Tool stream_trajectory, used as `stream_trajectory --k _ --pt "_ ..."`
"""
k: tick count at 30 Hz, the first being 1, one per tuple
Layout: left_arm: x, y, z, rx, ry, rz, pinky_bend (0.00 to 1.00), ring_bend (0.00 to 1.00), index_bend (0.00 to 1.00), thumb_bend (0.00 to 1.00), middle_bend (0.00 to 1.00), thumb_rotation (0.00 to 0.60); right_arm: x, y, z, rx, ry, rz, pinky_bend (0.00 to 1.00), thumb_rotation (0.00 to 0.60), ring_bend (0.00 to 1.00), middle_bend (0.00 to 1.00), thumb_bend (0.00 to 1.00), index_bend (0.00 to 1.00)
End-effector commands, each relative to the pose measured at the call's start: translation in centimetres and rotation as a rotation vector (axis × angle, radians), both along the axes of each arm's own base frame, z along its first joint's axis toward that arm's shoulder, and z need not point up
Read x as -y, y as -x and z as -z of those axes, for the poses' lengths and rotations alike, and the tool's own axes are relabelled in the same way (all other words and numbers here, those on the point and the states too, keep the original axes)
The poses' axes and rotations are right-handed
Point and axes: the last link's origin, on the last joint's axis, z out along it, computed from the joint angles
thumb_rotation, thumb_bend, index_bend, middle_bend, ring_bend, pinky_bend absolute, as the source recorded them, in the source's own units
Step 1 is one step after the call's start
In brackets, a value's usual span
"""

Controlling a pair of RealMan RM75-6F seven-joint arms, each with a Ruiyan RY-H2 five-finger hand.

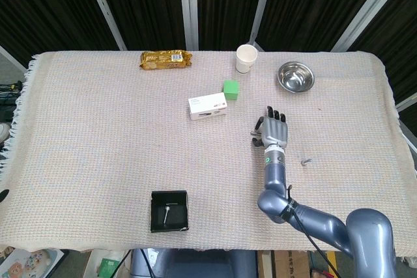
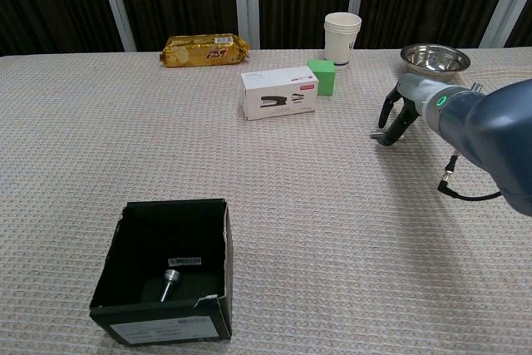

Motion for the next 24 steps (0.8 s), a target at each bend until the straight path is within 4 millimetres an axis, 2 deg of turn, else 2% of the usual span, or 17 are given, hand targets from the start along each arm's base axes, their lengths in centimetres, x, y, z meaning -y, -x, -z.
stream_trajectory --k 1,24 --pt "0.02 0.0 0.06 -0.001 0.003 -0.002 0.12 0.0 0.05 0.04 0.01 0.6 0.04 0.04 0.07 0.003 -0.001 0.0 0.0 0.6 0.0 0.0 0.28 0.52" --pt "0.03 0.0 0.05 -0.007 0.0 -0.007 0.13 0.0 0.05 0.04 0.01 0.6 0.52 0.46 0.72 0.018 -0.002 0.008 0.0 0.6 0.0 0.0 0.28 0.57"
